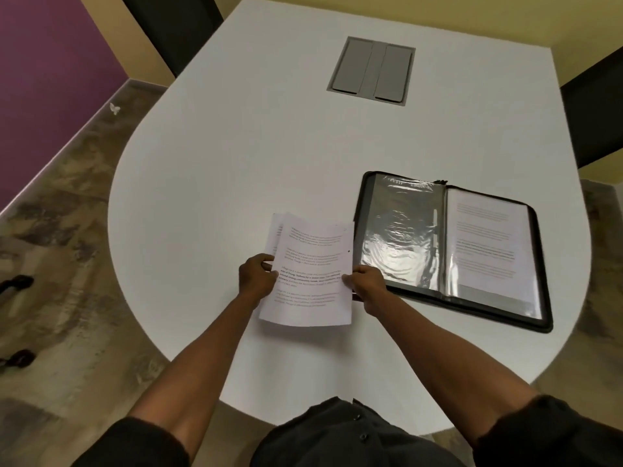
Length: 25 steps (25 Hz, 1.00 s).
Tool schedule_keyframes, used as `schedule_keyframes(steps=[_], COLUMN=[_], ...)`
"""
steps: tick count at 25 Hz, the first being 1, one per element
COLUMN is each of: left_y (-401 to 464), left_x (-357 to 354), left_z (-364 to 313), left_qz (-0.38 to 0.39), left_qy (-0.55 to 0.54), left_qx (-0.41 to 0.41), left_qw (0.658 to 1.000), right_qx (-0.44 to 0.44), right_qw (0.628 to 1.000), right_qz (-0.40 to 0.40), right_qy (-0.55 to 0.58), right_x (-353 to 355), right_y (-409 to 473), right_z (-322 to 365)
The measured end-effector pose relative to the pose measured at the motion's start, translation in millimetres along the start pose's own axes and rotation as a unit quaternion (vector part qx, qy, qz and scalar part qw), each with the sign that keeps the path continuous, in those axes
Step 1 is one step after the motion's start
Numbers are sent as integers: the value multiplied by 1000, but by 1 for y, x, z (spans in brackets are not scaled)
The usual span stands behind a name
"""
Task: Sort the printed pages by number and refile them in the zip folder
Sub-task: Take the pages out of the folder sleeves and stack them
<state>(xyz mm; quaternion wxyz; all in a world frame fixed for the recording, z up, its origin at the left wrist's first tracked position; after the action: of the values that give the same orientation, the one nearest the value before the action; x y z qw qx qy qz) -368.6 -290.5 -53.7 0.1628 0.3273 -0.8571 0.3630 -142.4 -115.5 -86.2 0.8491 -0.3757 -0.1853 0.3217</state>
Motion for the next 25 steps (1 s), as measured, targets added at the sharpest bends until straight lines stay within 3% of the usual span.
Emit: schedule_keyframes(steps=[6,12,25], left_y=[27,44,38], left_x=[0,-14,-20], left_z=[28,41,40], left_qz=[16,68,64], left_qy=[17,151,219], left_qx=[17,3,-50], left_qw=[1000,986,972], right_qx=[-5,-1,85], right_qw=[1000,994,933], right_qz=[-11,-41,-68], right_qy=[-17,-97,-342], right_x=[-19,-24,-32], right_y=[22,36,24], right_z=[3,-2,15])
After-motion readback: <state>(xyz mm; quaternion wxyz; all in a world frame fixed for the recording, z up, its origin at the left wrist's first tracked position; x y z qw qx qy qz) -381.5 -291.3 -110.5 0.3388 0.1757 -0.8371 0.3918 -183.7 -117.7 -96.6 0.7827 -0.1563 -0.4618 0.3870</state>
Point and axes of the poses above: each hand's wrist, its own y-axis towards the middle knuckle, its own x-axis out of the back of the hand, z = x × y, the point moved 10 cm from there along y, towards the middle knuckle, and after that the axes turned 9 degrees about z, right-handed, at the moved point
